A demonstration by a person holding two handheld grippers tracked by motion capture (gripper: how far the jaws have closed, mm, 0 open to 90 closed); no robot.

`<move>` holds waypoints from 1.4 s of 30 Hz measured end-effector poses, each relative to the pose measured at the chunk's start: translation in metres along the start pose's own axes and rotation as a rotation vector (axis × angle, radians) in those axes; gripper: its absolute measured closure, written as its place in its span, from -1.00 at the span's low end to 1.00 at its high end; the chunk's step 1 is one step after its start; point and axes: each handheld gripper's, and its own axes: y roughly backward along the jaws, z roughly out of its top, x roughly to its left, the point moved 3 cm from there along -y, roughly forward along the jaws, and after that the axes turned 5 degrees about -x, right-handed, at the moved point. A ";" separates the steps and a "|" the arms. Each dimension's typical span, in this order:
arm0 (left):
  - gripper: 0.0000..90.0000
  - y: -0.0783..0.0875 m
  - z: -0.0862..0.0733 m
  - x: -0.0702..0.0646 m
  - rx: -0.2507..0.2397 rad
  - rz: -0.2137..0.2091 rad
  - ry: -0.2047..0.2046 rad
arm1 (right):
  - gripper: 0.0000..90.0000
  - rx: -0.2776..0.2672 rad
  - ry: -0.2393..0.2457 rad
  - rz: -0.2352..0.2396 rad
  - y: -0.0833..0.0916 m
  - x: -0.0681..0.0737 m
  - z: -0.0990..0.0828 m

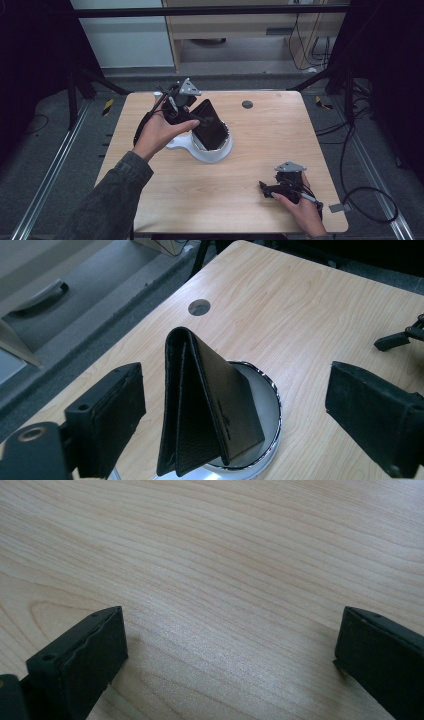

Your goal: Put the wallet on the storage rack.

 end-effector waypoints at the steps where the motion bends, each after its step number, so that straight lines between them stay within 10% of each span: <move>1: -0.83 0.000 -0.001 -0.001 -0.003 -0.002 0.002 | -0.99 0.000 0.000 0.000 0.000 0.000 0.000; 27: -0.90 0.029 -0.054 -0.042 -0.050 0.012 -0.048 | -0.99 0.000 -0.008 -0.002 0.001 0.001 0.000; 42: -0.90 0.029 -0.096 -0.058 -0.057 -0.024 0.004 | -0.99 -0.002 -0.005 -0.003 0.000 0.001 0.000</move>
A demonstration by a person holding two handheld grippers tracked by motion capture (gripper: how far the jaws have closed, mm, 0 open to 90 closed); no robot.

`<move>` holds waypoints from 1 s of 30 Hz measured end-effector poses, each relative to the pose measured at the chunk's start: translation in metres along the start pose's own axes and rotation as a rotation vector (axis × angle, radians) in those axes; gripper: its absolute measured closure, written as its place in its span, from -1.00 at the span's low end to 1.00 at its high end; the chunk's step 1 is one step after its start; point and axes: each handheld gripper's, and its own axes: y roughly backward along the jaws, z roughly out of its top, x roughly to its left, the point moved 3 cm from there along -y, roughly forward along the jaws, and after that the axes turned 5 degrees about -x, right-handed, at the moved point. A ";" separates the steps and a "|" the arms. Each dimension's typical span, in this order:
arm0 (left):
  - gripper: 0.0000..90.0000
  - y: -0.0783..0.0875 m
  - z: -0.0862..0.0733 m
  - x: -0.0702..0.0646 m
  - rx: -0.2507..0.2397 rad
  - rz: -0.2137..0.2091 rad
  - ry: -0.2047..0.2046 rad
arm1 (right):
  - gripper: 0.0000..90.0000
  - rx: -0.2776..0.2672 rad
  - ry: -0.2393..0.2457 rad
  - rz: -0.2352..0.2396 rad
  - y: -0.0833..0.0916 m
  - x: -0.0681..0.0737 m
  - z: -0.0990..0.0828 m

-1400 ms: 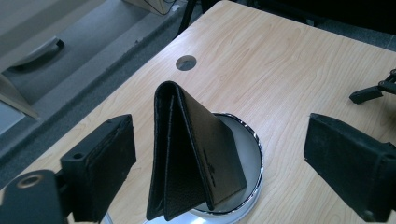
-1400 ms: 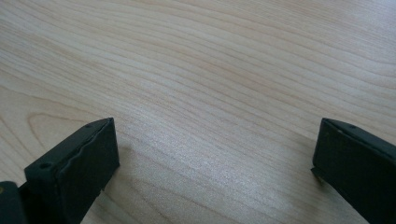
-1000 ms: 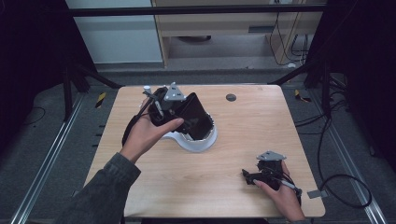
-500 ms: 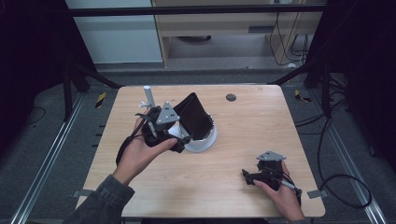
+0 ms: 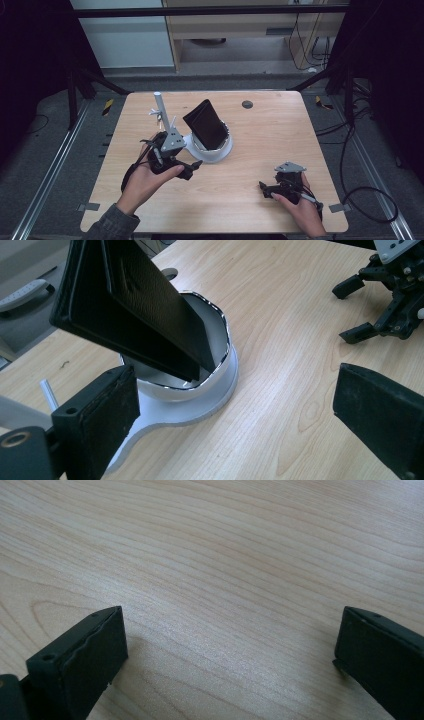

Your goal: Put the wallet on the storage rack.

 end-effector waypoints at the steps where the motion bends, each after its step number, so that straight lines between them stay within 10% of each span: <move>1: -0.90 0.000 0.000 0.000 0.000 0.000 0.000 | -0.99 0.000 0.001 0.000 0.000 0.000 0.000; 16: -0.90 -0.015 -0.063 0.006 0.069 0.017 0.081 | -0.99 -0.001 0.001 0.001 0.000 0.001 0.000; 30: -0.87 -0.018 -0.128 0.042 0.154 0.102 0.187 | -0.99 -0.001 0.002 0.002 0.000 0.001 0.000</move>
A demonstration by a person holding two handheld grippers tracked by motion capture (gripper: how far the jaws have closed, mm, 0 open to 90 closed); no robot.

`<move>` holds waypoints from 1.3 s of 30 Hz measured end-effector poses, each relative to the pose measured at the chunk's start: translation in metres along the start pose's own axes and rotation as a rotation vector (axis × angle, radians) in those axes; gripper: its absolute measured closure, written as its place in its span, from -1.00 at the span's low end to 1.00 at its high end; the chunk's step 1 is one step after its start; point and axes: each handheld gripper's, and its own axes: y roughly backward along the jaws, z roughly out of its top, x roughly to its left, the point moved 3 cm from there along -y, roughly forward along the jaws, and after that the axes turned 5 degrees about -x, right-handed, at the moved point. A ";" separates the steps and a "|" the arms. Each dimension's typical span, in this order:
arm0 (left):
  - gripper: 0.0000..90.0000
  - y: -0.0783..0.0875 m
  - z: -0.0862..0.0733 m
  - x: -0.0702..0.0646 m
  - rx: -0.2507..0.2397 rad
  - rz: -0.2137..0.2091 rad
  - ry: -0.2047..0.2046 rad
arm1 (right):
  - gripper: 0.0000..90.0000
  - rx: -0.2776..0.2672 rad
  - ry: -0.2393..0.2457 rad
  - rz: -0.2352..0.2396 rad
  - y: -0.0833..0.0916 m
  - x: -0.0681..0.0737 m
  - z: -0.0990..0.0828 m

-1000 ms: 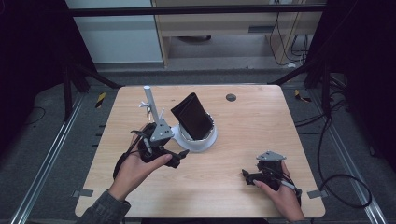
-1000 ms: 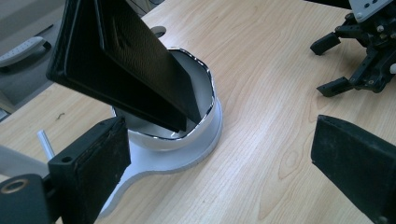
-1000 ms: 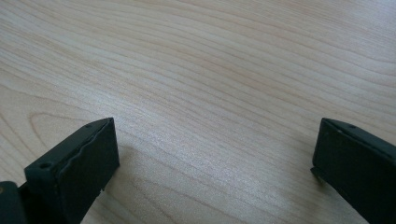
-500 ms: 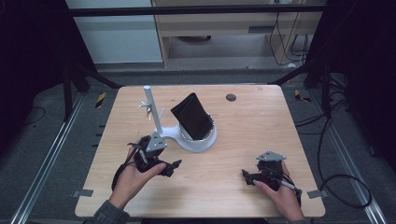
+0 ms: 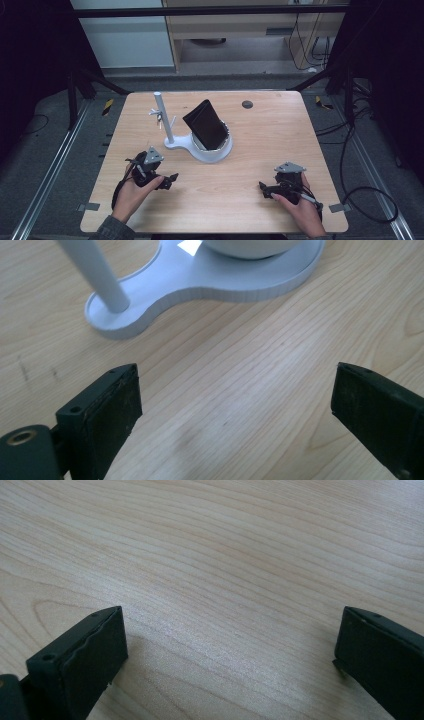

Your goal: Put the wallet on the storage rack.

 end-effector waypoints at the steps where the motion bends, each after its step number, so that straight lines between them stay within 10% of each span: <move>1: -0.87 0.000 -0.003 0.003 0.003 0.009 0.004 | -0.99 0.000 0.000 0.000 0.000 0.000 0.000; 26: -0.89 -0.007 -0.058 0.055 0.029 0.147 0.120 | -0.99 0.000 0.000 -0.001 0.000 0.000 0.000; 39: -1.00 -0.016 -0.069 0.062 0.001 0.110 0.157 | -0.99 0.000 -0.001 -0.004 -0.001 0.001 0.001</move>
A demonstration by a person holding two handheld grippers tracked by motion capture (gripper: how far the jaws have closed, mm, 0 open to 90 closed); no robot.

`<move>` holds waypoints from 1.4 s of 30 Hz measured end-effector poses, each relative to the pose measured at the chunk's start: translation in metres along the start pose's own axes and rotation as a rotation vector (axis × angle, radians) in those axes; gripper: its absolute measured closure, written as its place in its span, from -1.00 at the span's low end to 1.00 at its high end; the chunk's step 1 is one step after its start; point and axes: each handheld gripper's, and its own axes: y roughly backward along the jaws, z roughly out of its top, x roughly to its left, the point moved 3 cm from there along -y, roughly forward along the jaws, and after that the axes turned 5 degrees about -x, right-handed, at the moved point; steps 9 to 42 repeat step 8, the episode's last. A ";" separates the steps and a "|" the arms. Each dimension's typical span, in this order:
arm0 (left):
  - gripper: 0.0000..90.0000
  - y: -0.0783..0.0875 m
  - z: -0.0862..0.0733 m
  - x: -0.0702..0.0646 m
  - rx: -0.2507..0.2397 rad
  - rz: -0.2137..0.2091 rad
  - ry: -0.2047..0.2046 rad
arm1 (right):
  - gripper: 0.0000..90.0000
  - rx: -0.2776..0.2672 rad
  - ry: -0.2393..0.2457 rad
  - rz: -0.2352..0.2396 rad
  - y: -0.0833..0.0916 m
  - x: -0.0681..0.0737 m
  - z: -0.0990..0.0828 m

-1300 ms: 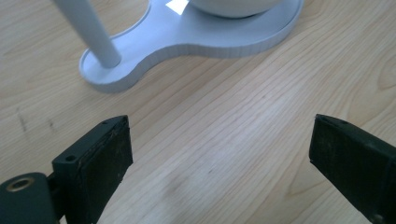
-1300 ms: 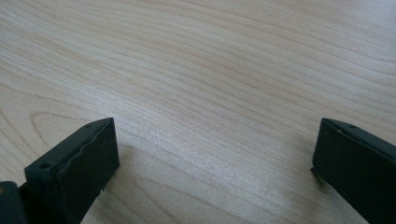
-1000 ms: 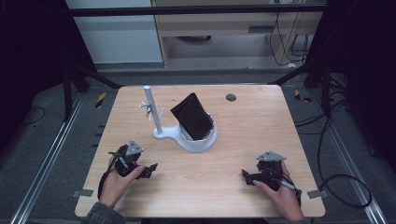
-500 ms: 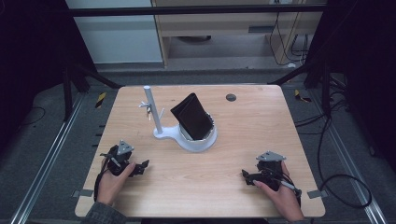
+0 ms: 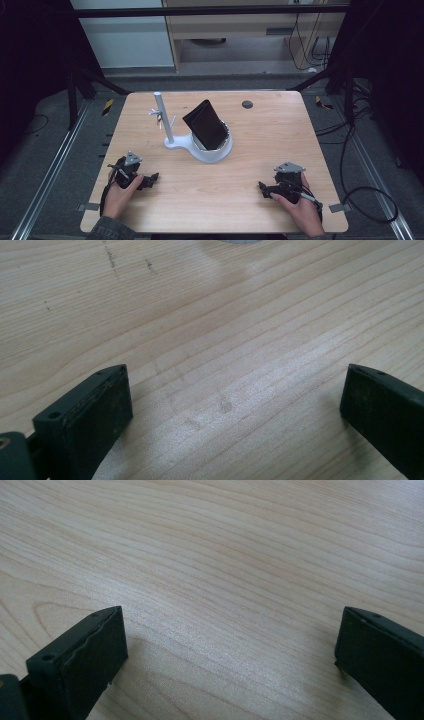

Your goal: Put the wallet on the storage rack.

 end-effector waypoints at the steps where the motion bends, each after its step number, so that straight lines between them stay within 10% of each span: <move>1: -1.00 0.000 0.000 0.000 0.001 -0.001 -0.002 | -0.99 0.000 0.001 0.000 0.000 0.000 0.000; 42: -1.00 0.001 -0.001 0.000 0.000 0.004 0.005 | -0.99 0.001 0.011 0.016 -0.007 0.005 0.005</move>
